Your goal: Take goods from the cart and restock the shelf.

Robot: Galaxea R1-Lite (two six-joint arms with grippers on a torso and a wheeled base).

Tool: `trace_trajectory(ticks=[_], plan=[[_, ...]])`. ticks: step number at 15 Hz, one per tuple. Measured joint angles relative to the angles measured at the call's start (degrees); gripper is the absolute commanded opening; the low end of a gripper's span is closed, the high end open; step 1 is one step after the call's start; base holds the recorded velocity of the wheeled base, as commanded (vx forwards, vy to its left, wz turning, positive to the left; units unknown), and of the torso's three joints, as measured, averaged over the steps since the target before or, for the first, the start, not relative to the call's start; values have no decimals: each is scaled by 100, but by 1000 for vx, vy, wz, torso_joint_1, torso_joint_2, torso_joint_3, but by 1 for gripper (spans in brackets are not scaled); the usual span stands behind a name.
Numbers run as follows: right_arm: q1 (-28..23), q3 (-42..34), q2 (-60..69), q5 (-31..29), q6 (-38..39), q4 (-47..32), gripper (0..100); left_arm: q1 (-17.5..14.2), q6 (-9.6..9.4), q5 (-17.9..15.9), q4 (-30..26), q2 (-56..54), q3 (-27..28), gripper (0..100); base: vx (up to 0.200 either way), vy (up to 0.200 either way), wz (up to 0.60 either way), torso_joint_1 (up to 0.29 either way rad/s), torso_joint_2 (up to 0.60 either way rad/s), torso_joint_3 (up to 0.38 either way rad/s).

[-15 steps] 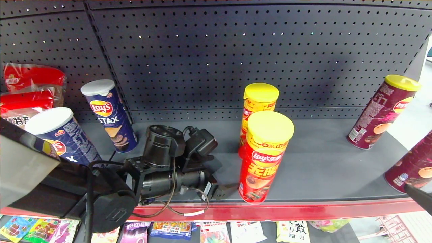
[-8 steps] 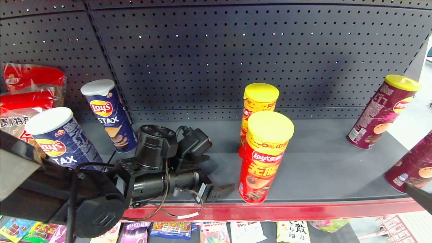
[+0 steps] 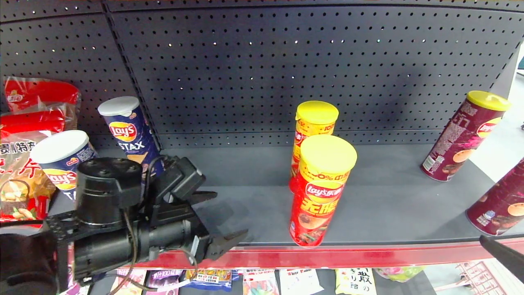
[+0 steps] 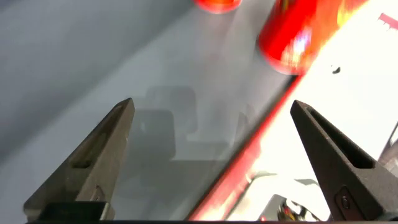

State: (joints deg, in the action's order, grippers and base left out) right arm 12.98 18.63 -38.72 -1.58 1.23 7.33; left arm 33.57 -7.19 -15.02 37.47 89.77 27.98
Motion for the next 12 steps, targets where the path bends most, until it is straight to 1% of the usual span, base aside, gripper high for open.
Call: trace_trajectory(ticks=[2,3,4,5,8,10,12], plan=[[0,-135,38,-11,2,2,100,-191,13,0,-436,-549,-265,100,0,0,0,0,0,0],[0,-190,57,-7,0,2,100,-282,55,2,-718,-805,-317,100,0,0,0,0,0,0],[0,-223,72,-7,0,2,100,-350,140,0,-1006,-1040,-339,100,0,0,0,0,0,0],[0,-238,82,-11,-1,6,100,-384,173,-6,-1059,-1198,-339,100,0,0,0,0,0,0],[0,-254,104,-40,-1,4,100,-417,183,-17,-1079,-1425,-323,100,0,0,0,0,0,0],[0,-306,110,-51,2,0,100,-422,301,-20,-1093,-1486,-288,100,0,0,0,0,0,0],[0,-394,157,-52,0,4,100,-417,325,-22,-1153,-1527,-265,100,0,0,0,0,0,0]])
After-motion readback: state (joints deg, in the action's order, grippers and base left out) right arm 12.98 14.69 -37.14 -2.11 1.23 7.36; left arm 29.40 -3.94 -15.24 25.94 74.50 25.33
